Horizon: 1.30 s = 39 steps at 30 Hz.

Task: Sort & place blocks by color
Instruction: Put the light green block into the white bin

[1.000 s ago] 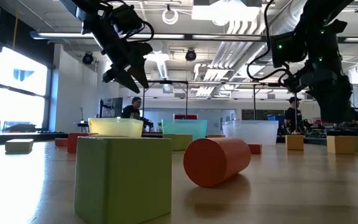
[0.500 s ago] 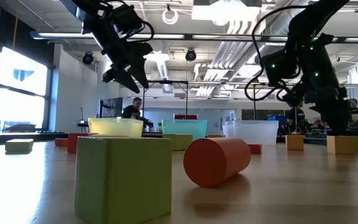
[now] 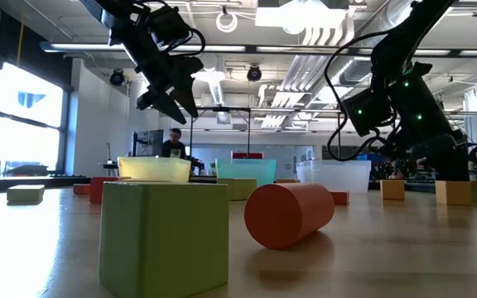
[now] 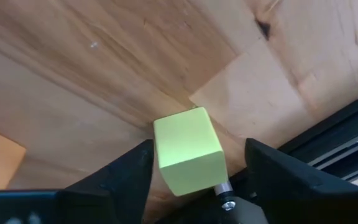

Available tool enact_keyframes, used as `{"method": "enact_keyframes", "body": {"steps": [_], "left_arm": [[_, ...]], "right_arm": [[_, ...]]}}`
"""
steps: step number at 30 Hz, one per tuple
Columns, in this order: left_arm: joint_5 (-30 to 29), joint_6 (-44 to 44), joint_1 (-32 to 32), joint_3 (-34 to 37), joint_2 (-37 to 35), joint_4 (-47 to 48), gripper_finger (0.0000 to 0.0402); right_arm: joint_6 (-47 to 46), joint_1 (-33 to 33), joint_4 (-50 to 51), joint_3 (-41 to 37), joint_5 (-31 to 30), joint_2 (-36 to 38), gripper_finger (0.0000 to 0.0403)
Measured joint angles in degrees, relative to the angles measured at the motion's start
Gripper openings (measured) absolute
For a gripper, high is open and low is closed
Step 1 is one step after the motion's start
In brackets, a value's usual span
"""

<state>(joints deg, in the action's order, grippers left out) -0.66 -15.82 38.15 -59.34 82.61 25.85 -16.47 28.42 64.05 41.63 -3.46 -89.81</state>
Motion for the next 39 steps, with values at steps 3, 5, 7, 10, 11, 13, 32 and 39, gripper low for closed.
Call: {"method": "enact_keyframes", "body": {"steps": [3, 5, 7, 10, 11, 13, 32, 39], "left_arm": [[0.0, 0.0, 0.0, 0.0, 0.0, 0.0, 0.0202], [0.0, 0.0, 0.0, 0.0, 0.0, 0.0, 0.0202], [0.0, 0.0, 0.0, 0.0, 0.0, 0.0, 0.0202], [0.0, 0.0, 0.0, 0.0, 0.0, 0.0, 0.0202], [0.0, 0.0, 0.0, 0.0, 0.0, 0.0, 0.0202], [0.0, 0.0, 0.0, 0.0, 0.0, 0.0, 0.0202], [0.0, 4.5, 0.0, 0.0, 0.0, 0.0, 0.0202], [0.5, 5.0, 0.0, 0.0, 0.0, 0.0, 0.0202]], "right_arm": [[0.0, 0.0, -0.4, 0.0, 0.1, -0.9, 0.0182], [0.0, 0.0, -0.3, 0.0, 0.2, -1.2, 0.0149], [0.0, 0.0, -0.1, 0.0, 0.5, -1.2, 0.0118], [-0.1, 0.0, 0.5, 0.0, 0.6, -1.2, 0.0107], [-0.1, 0.0, 0.7, 0.0, 0.7, -1.2, 0.0107], [-0.6, 0.0, 1.4, 0.0, 1.4, -1.2, 0.0107], [-21.5, -0.1, -4.6, 0.0, 6.8, 20.0, 0.0107], [-25.7, 0.1, -20.7, 0.0, 4.5, 26.7, 0.0107]]}}
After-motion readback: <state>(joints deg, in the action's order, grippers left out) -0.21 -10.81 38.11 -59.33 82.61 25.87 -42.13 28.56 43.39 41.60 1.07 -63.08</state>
